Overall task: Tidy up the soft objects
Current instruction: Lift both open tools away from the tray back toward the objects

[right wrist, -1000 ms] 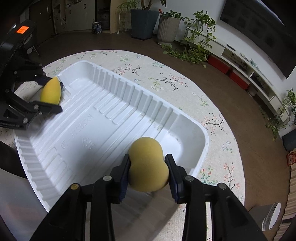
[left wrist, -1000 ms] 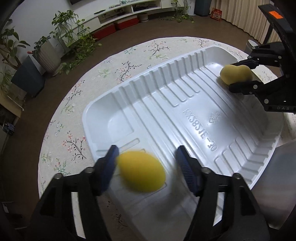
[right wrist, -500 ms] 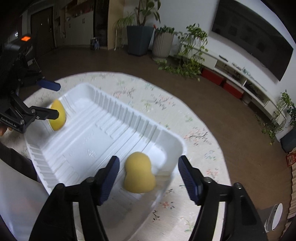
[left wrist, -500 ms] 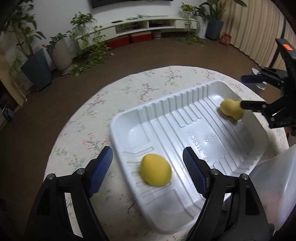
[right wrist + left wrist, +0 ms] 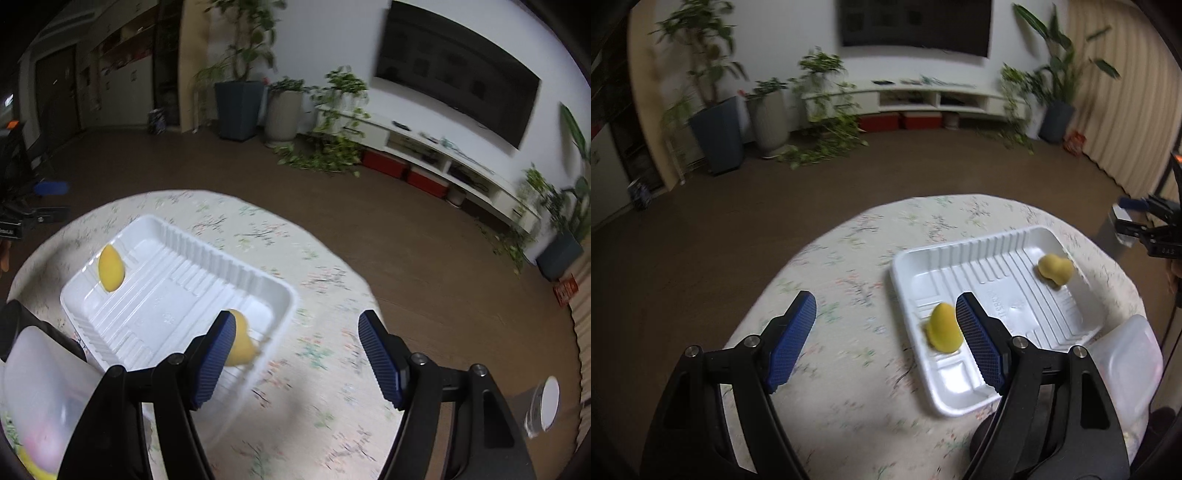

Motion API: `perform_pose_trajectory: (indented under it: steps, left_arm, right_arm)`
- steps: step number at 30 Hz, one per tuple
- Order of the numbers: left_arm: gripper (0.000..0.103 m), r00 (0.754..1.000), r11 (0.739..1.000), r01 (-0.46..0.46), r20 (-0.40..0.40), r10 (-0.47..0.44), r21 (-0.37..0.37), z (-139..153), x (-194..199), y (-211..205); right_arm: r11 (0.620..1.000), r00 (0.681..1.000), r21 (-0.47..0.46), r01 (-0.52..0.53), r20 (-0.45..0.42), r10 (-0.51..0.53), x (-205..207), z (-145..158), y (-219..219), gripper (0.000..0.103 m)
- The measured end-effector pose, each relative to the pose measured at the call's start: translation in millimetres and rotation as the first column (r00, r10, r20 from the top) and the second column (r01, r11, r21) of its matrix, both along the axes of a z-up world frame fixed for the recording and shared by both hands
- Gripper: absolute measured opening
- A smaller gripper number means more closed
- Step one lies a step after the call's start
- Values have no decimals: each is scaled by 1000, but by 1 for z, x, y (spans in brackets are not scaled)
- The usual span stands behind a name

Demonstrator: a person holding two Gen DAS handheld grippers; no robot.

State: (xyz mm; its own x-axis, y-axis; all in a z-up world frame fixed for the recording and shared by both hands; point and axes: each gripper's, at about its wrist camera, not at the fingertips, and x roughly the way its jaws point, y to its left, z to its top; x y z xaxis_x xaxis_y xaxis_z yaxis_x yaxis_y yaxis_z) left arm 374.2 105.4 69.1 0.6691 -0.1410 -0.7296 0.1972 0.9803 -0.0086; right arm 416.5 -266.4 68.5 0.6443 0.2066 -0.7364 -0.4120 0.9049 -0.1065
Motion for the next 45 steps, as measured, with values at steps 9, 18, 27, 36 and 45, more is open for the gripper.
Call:
perform_pose_trajectory:
  steps: [9, 18, 27, 36, 45]
  left_arm:
    - [77, 996, 995, -91, 18, 92, -33, 3, -62, 49]
    - [77, 988, 984, -154, 20, 156, -95, -10, -148, 64]
    - [77, 995, 989, -101, 0, 101, -109, -36, -232, 31]
    - [80, 997, 989, -59, 35, 64, -134, -34, -290, -3]
    - [81, 1000, 984, 30, 11, -29, -173, -62, -330, -54]
  right_arm:
    - [990, 991, 63, 128, 17, -130, -42, 23, -67, 72]
    - [963, 973, 146, 229, 5, -232, -111, 27, -111, 72]
    - [941, 967, 224, 255, -84, -242, -196, -9, -106, 72]
    - [913, 953, 294, 284, -193, -234, -264, -44, -84, 72]
    - [912, 952, 319, 257, -247, -182, -310, -72, -47, 73]
